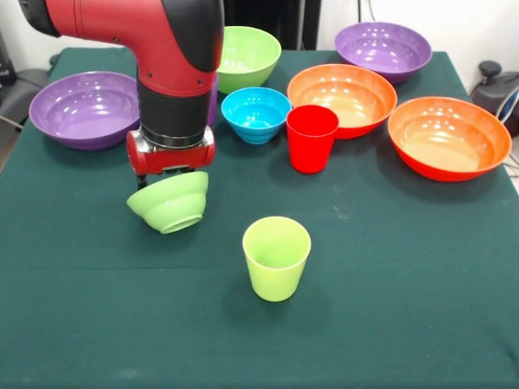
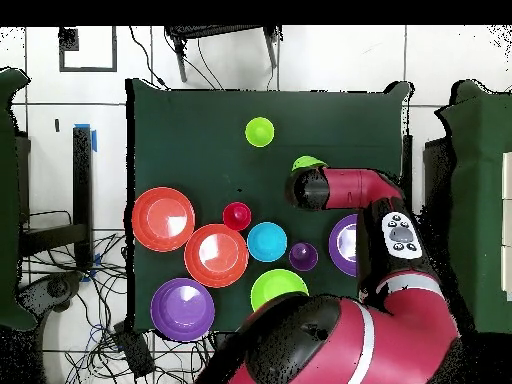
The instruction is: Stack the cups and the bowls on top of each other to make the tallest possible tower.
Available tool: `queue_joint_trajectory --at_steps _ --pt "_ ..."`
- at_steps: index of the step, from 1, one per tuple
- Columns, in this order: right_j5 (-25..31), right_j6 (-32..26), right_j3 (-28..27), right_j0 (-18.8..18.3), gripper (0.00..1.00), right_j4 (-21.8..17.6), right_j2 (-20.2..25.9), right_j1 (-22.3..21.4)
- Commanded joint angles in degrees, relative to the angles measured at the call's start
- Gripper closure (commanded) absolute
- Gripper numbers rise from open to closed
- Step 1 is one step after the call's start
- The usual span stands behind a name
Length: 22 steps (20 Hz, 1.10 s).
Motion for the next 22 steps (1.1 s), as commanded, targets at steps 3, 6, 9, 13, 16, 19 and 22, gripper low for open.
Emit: queue_joint_trajectory --at_steps 3,6,9,13,16,19,22 --pt "5.88 -3.81 1.26 1.56 0.0 -0.18 6.01 -1.89" --pt "7.93 -4.05 1.34 1.9 0.0 0.49 5.9 -3.49" --pt "9.74 -3.92 1.96 2.35 0.0 0.9 5.55 -5.47" --pt "11.51 -4.17 1.61 2.61 0.0 0.94 5.5 -6.49" --pt "12.67 -4.5 1.3 2.68 0.0 0.88 5.57 -7.14" --pt "13.88 -4.58 1.05 2.6 0.0 1.06 6.0 -7.56" --pt "14.25 -4.41 1.39 2.28 0.0 1.8 6.86 -7.9"
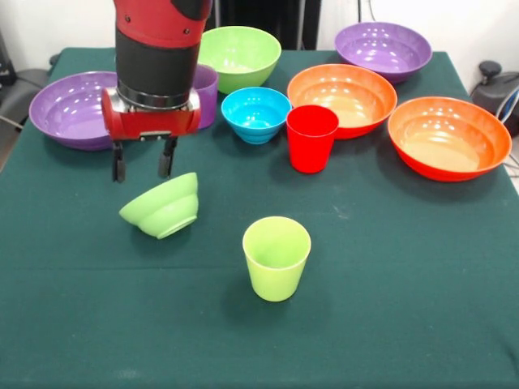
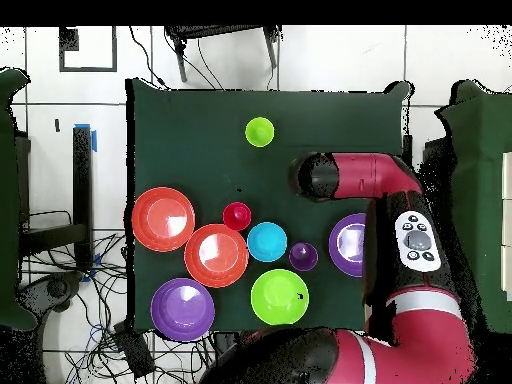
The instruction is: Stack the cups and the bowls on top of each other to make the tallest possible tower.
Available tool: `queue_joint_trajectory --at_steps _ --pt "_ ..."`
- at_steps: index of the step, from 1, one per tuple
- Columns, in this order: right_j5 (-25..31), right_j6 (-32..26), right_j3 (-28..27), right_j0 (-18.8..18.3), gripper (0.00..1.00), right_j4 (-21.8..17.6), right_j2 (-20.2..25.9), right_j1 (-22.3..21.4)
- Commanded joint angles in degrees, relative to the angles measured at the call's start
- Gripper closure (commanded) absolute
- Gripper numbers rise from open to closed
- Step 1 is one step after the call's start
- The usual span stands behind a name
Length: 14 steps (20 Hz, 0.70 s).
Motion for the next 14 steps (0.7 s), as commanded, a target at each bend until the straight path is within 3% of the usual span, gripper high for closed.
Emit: queue_joint_trajectory --at_steps 1,14 --pt "6.57 -4.39 1.51 1.52 0.0 1.54 6.94 -0.09" --pt "0.17 -2.47 0.34 0.83 0.0 1.1 10.4 4.47"
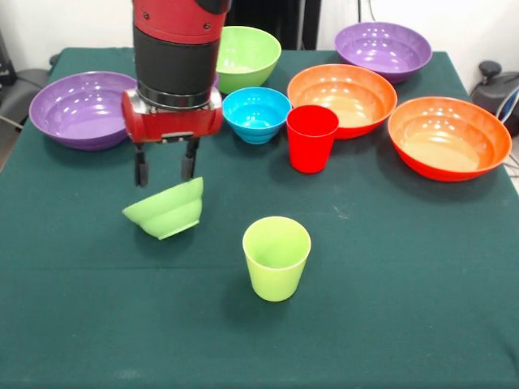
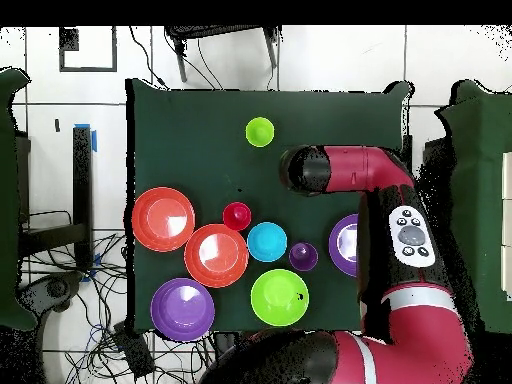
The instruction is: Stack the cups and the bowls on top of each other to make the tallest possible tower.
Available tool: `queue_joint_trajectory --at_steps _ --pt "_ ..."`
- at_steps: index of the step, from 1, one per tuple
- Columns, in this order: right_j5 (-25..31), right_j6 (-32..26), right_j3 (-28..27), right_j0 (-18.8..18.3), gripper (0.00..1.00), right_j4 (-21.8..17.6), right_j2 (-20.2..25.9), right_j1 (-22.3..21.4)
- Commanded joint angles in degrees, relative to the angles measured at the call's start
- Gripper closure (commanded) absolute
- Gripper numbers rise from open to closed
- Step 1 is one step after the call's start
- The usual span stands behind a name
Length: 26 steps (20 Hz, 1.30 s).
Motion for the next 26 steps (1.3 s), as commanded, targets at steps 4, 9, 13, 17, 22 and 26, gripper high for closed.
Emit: queue_joint_trajectory --at_steps 4,9,13,17,22,26 --pt "-2.03 -3.11 0.84 -0.13 0.0 -0.98 7.34 5.06" --pt "-1.12 -4.46 0.08 -0.9 0.0 -1.43 8.1 5.43" --pt "1.54 -5.47 -1.87 -0.84 0.0 -1.27 8.42 5.72" --pt "4.02 -6.32 -2.22 -1.0 0.0 -0.7 8.78 4.5" --pt "5.86 -6.39 -3.56 -0.28 0.0 -0.29 9.14 4.28" --pt "5.19 -5.21 -1.96 0.02 0.0 -0.25 8.9 3.7"
